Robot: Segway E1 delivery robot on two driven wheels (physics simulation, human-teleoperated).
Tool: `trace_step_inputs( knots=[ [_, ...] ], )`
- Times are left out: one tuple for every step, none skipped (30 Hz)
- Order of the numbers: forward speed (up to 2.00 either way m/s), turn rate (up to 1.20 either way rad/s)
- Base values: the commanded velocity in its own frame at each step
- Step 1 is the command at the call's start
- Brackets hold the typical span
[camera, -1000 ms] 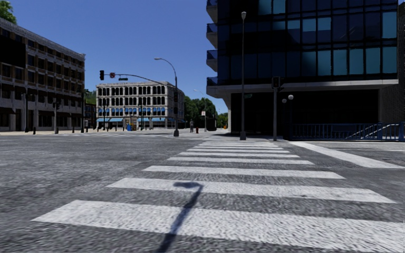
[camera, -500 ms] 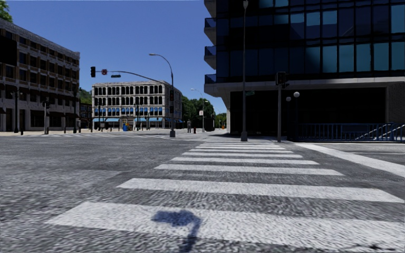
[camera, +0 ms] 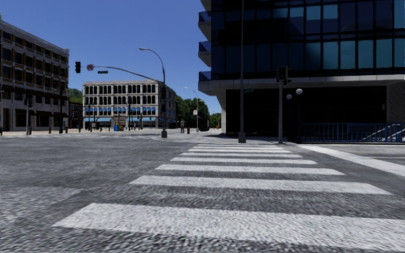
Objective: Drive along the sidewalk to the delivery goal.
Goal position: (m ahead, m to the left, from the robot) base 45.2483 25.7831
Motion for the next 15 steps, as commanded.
trace_step_inputs(
  knots=[
    [2.0,-0.29],
    [2.0,-0.29],
    [2.0,-0.29],
    [2.0,-0.29],
    [2.0,-0.29],
    [2.0,-0.29],
    [2.0,-0.29],
    [2.0,-0.29],
    [2.0,-0.29],
    [2.0,-0.29],
    [2.0,-0.29],
    [2.0,-0.29],
    [2.0,-0.29],
    [2.0,-0.29],
    [2.0,-0.29]
  ],
)
